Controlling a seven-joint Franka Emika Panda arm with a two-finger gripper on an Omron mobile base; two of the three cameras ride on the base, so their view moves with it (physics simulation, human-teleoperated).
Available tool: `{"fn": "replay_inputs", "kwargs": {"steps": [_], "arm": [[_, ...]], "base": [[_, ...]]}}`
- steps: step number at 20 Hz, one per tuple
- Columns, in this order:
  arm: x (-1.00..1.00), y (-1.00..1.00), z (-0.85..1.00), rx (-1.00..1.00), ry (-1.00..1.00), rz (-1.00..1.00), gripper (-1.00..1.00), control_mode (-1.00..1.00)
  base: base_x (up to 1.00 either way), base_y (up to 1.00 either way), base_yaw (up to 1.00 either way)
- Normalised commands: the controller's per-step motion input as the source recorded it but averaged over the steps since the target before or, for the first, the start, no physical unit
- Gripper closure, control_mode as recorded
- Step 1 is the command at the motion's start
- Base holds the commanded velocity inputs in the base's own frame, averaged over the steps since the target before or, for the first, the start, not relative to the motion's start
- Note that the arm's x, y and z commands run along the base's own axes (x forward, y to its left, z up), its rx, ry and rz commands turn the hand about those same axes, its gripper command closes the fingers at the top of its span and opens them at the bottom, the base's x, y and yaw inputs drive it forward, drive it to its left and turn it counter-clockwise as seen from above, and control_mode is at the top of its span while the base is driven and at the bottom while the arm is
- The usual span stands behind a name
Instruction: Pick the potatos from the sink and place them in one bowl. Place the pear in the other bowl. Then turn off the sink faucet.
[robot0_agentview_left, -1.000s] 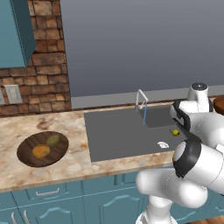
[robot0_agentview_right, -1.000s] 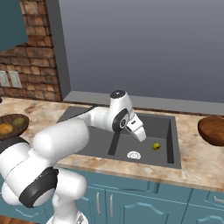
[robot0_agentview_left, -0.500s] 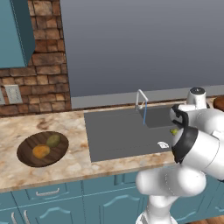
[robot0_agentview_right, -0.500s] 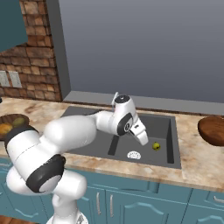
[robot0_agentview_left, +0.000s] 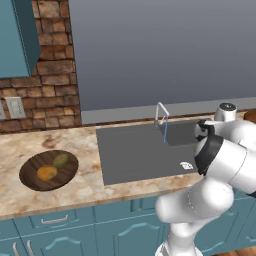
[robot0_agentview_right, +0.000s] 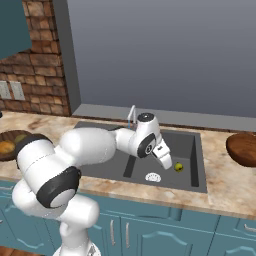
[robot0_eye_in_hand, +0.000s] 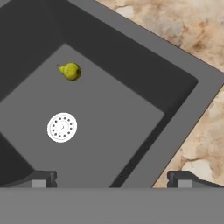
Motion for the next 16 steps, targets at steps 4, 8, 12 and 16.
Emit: {"fn": "replay_inputs", "kwargs": {"steps": [4,8,12,16], "arm": [[0.05,0.00,-0.20,0.00,0.00,0.00,-1.00,-1.00],[0.10,0.00,-0.26,0.00,0.00,0.00,-1.00,-1.00],[0.10,0.00,-0.26,0.00,0.00,0.00,-1.00,-1.00],[0.13,-0.03,-0.26,0.00,0.00,0.00,-1.00,-1.00]], "base": [[0.00,0.00,0.00],[0.00,0.00,0.00],[0.00,0.00,0.00],[0.00,0.00,0.00]]}}
